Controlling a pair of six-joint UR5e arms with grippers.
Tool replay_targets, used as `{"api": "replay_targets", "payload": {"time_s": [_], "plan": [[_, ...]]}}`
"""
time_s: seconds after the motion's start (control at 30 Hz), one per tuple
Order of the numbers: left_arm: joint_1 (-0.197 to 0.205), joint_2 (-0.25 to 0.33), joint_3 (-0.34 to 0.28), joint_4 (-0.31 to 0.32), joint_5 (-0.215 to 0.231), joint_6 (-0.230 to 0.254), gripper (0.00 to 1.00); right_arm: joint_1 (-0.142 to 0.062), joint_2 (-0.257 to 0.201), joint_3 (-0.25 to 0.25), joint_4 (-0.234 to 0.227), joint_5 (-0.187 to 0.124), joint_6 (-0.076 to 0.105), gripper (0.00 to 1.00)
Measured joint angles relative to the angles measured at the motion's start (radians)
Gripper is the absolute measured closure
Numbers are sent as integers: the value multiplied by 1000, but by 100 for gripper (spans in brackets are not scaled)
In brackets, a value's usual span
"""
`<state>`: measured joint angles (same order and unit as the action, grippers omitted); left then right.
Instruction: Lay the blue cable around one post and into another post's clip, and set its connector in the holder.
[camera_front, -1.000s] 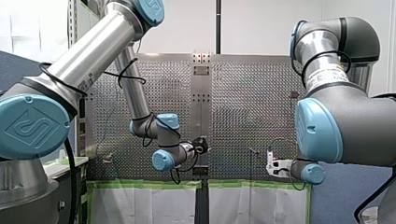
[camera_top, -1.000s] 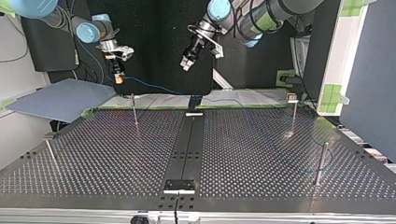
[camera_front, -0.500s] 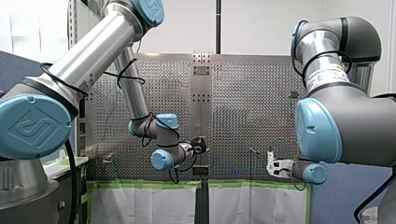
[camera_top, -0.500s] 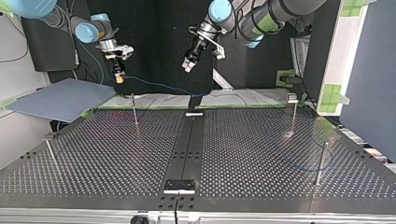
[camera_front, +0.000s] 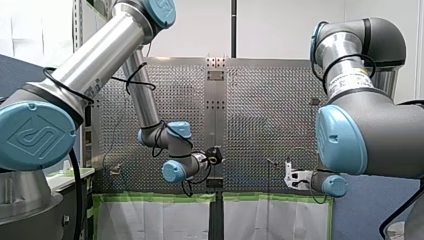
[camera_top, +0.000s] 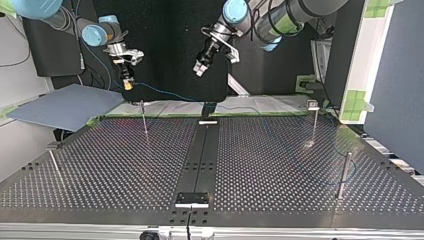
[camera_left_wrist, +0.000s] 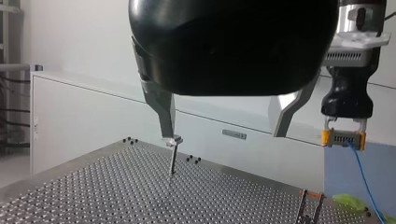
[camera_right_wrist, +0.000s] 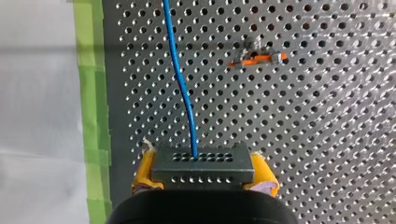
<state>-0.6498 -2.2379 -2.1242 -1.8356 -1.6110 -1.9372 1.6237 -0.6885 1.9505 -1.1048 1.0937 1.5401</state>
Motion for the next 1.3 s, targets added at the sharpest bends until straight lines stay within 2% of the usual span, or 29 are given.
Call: {"api": "replay_targets", "payload": {"time_s": [0.2, 0.37, 0.57, 1.3], "plan": [[-5, 1, 0, -13, -12, 4, 0, 2, -36, 0, 19, -9, -14, 99], [-8, 0, 0, -18, -14, 6, 0, -1, -74, 0, 40, 9, -15, 99], [-8, 0, 0, -18, -14, 7, 0, -4, -106, 0, 54, 39, -8, 99], [-42, -9, 3, -10, -59, 12, 0, 18, -110, 0, 55, 45, -3, 99]]}}
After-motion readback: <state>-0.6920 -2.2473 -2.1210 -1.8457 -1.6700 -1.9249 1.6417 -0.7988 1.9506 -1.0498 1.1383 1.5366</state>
